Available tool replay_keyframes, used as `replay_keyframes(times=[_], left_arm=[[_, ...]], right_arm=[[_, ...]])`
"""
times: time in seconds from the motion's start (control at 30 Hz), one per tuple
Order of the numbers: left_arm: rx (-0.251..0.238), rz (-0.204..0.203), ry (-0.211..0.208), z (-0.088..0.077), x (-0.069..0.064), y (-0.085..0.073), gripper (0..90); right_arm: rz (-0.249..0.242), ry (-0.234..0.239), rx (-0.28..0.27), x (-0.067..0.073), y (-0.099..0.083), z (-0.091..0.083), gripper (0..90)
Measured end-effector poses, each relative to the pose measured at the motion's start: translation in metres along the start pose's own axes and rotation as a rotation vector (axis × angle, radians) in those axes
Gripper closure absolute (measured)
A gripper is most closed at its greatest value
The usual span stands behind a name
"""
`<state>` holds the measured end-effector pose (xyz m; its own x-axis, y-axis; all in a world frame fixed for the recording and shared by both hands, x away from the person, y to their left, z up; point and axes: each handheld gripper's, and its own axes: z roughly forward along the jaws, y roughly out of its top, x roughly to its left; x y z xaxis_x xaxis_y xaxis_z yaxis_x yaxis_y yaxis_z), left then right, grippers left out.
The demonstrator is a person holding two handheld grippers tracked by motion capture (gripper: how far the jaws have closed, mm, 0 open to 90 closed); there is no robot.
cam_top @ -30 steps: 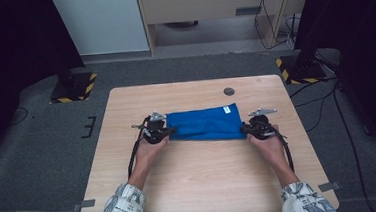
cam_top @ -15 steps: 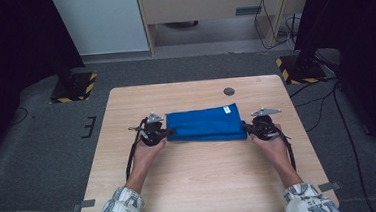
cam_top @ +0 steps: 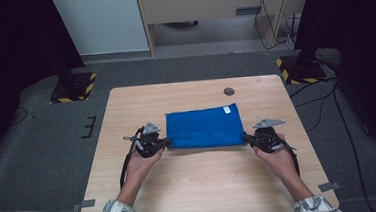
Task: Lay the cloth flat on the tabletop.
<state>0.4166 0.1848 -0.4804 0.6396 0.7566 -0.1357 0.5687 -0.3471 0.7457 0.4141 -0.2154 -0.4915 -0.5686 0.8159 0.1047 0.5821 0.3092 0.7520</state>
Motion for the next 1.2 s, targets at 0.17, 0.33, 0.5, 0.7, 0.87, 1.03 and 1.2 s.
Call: replay_keyframes(times=[0.17,0.33,0.5,0.7,0.87,1.03,1.2], left_arm=[[0.014,0.011,-0.015,-0.009,-0.007,-0.009,87.8],[0.039,0.009,-0.022,-0.012,-0.014,-0.022,87.6],[0.055,0.003,-0.032,-0.015,-0.014,-0.028,87.4],[0.051,-0.013,-0.015,-0.021,-0.006,-0.033,87.5],[0.074,-0.008,-0.031,-0.026,-0.008,-0.039,87.4],[0.124,-0.005,-0.057,-0.025,-0.016,-0.044,86.0],[0.154,-0.009,-0.082,-0.026,-0.023,-0.047,85.8]], right_arm=[[-0.028,0.017,0.0,0.013,-0.006,-0.011,89.1],[-0.031,0.022,0.0,0.018,-0.017,-0.022,89.1],[-0.03,0.037,0.014,0.023,-0.029,-0.03,89.0],[-0.05,0.062,0.019,0.037,-0.03,-0.031,89.1],[-0.076,0.062,0.038,0.044,-0.031,-0.028,89.1],[-0.066,0.064,0.05,0.045,-0.036,-0.036,89.0],[-0.077,0.065,0.073,0.047,-0.043,-0.042,88.9]])
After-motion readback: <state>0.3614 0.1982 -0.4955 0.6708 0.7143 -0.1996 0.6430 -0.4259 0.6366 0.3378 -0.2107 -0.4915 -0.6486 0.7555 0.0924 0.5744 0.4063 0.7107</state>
